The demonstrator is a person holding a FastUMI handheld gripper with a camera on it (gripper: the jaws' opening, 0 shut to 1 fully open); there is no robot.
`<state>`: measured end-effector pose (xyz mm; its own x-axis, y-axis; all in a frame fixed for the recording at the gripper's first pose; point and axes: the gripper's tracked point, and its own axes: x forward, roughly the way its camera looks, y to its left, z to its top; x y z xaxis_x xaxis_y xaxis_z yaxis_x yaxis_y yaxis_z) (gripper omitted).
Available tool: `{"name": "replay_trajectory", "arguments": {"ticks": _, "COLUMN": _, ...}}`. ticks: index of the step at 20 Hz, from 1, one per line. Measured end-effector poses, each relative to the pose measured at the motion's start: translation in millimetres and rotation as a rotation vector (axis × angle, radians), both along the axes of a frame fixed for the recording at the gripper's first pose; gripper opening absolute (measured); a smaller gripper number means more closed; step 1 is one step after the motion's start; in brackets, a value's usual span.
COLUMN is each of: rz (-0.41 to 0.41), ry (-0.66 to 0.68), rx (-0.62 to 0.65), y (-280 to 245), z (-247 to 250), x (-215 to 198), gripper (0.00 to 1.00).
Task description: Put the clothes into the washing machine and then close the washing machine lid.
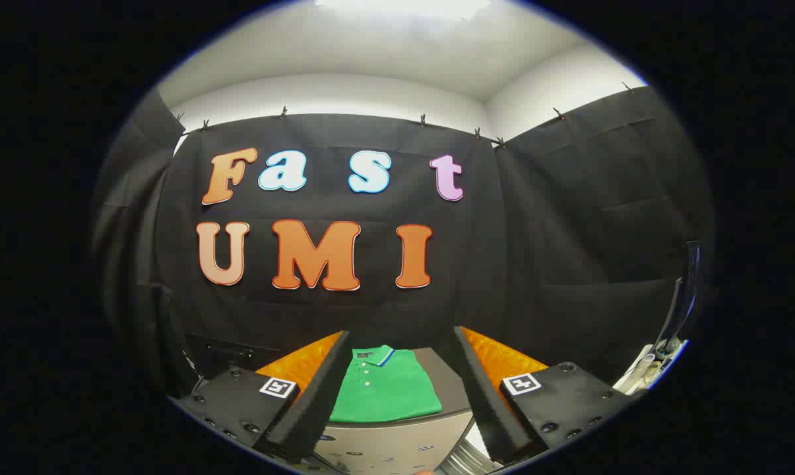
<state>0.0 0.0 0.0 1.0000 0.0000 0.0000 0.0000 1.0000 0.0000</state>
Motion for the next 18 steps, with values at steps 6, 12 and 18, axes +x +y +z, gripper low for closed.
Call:
{"name": "replay_trajectory", "arguments": {"ticks": 6, "rz": 0.029, "ry": -0.021, "rx": -0.011, "y": 15, "z": 6, "x": 6, "gripper": 0.98}}
{"name": "replay_trajectory", "arguments": {"ticks": 12, "rz": 0.039, "ry": -0.033, "rx": 0.038, "y": 18, "z": -4, "x": 5, "gripper": 0.98}}
{"name": "replay_trajectory", "arguments": {"ticks": 18, "rz": 0.088, "ry": 0.009, "rx": 0.107, "y": 28, "z": -22, "x": 13, "gripper": 0.98}}
